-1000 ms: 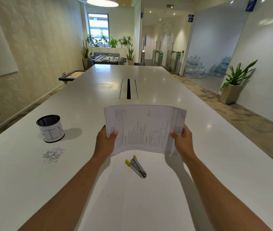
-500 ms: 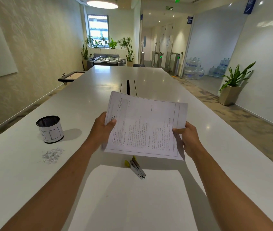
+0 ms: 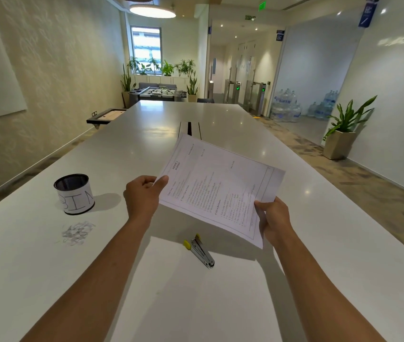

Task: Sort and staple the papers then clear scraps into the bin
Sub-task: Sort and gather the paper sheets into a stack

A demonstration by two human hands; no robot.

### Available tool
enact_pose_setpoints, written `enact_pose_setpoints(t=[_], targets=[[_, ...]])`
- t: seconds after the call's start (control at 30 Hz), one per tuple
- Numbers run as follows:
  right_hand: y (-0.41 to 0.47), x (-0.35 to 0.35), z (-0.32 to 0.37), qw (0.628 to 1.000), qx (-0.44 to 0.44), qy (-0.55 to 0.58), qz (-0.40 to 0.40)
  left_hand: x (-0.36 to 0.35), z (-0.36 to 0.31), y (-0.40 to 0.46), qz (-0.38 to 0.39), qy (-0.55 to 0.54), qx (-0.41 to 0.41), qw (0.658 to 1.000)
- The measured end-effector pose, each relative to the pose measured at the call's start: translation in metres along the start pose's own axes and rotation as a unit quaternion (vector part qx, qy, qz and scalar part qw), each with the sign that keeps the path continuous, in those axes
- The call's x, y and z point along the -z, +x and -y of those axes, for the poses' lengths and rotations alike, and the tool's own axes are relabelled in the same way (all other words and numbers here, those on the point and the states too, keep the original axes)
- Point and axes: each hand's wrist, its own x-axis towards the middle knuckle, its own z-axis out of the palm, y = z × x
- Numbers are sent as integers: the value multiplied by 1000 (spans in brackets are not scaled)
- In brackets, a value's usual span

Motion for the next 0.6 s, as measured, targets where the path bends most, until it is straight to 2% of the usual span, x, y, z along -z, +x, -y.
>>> enact_pose_setpoints(t=[0.07,0.17,0.27,0.37,0.5,0.6], targets=[[-3,-2,-2,1000,-5,5,-7,-2,0,-3,28,-79,52,995],[-6,-5,-7,1000,-15,16,-11,-6,0,-11,93,-246,117,958],[-9,-7,-11,999,-25,17,-12,-9,-4,-17,72,-349,140,924],[-10,-9,-14,999,-31,24,-14,-11,-9,-19,48,-402,161,900],[-12,-10,-17,999,-38,38,-4,-13,-13,-24,61,-455,159,874],[-11,-10,-20,997,-50,65,-4,-16,-14,-30,88,-456,130,876]])
